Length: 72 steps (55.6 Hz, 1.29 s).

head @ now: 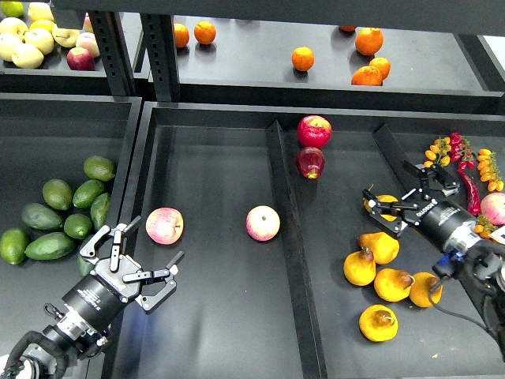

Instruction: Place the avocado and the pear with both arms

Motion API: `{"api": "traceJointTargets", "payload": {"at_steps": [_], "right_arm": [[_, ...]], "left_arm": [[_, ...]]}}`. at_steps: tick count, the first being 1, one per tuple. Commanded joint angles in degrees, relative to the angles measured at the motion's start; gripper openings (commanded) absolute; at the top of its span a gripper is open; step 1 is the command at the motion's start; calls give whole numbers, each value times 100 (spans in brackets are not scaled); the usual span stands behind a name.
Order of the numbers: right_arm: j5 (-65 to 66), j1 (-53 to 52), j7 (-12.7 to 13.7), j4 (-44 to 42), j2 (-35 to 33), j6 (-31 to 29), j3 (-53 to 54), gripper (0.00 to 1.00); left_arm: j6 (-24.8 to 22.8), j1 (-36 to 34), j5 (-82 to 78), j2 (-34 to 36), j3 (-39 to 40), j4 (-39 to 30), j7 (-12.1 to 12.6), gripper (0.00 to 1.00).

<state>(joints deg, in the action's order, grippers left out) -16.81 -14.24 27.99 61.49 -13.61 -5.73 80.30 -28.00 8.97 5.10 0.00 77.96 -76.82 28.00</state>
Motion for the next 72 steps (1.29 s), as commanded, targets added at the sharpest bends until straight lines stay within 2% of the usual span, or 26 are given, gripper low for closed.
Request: {"api": "traceJointTargets", "payload": {"at_steps": [1, 21, 27, 46, 56, 62, 72], "right_arm": [[2, -88, 1, -110, 411, -51, 74, 100], [2, -281, 1, -357, 1106, -104, 74, 100], [29, -255, 1, -444, 1361, -350, 47, 100], [152, 149, 1, -647, 1361, -552, 38, 100], [169, 361, 1, -673, 1361, -1167, -14, 100], [169, 501, -145, -656, 1361, -1212, -23, 100], [178, 730, -215, -366, 1361, -1194, -32, 100]], "left_arm": [[0, 35, 0, 0, 0, -9, 0, 99], [0, 35, -9, 0, 0, 0, 0, 99], [0, 35, -9, 0, -17, 9, 0, 99], [0, 35, -9, 0, -35, 97, 0, 99], [0, 17, -9, 0, -52, 158, 0, 99], [0, -36, -9, 0, -70, 228, 0, 99], [0, -360, -9, 0, -61, 378, 0, 99]]}}
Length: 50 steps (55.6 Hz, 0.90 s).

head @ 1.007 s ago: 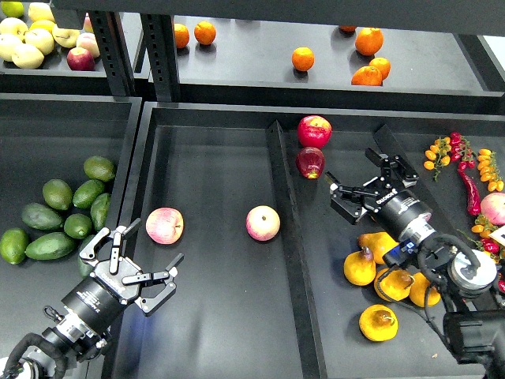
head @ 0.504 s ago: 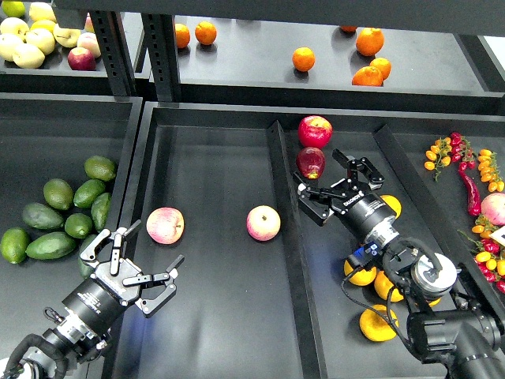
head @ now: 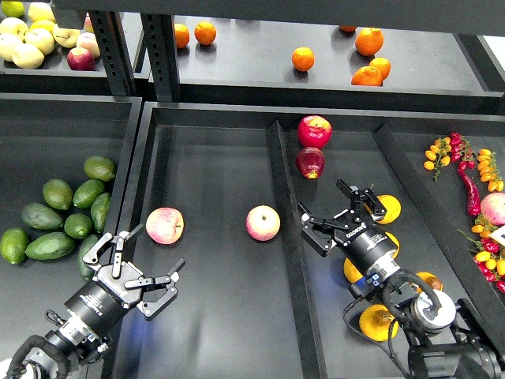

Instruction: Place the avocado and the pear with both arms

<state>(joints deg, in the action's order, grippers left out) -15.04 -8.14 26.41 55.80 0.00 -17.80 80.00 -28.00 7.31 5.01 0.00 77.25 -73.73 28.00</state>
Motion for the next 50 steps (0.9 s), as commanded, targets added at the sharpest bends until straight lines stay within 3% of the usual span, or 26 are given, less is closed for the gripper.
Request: {"api": "traceJointTargets", "payload": {"at_steps": [1, 25, 38, 50], "right_arm": [[1, 137, -65, 256, 0, 23, -2, 100], [-69, 146, -127, 1329, 0, 735, 16, 100], [-104, 190, -127, 1373, 0, 726, 86, 100], [-104, 287, -136, 1364, 0, 726, 86, 100]], "left_arm": [[0, -229, 9, 0, 18, 69, 0, 99], [0, -1258, 88, 0, 185, 52, 0, 99], [0, -1109, 150, 0, 255, 25, -550, 99], [0, -775, 387, 0, 255, -45, -611, 99]]}}
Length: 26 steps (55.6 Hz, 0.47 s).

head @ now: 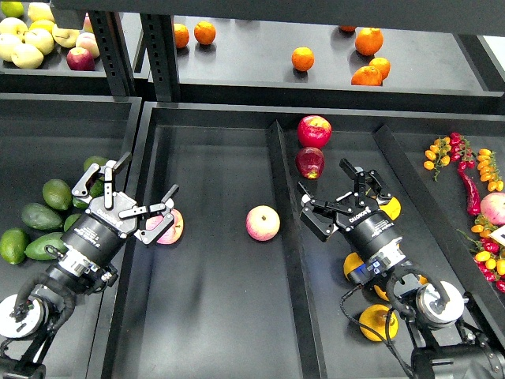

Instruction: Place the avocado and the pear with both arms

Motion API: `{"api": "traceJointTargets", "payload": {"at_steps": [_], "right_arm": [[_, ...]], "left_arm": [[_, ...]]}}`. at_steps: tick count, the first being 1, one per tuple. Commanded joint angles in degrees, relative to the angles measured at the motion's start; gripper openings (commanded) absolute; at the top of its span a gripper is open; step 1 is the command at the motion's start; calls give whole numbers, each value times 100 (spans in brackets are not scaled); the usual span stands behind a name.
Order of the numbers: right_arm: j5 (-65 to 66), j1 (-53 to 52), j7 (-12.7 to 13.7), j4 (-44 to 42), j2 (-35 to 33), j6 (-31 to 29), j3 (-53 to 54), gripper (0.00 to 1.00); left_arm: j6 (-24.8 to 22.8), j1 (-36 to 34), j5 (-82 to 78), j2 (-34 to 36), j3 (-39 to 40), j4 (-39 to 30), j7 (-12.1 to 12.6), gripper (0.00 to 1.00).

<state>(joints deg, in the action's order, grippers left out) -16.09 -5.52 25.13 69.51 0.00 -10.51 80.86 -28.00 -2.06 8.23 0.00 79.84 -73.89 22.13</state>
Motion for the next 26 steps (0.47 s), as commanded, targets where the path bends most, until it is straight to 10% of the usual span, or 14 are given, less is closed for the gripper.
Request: {"api": "traceJointTargets", "payload": {"at_steps": [1, 26], "right_arm": [[0, 25, -17, -8, 0, -3, 0, 100], [0, 113, -342, 36, 0, -74, 123, 100]], "left_arm": [[0, 197, 64, 0, -3, -29, -33, 99], [0, 356, 56, 0, -29, -29, -42, 99]]}}
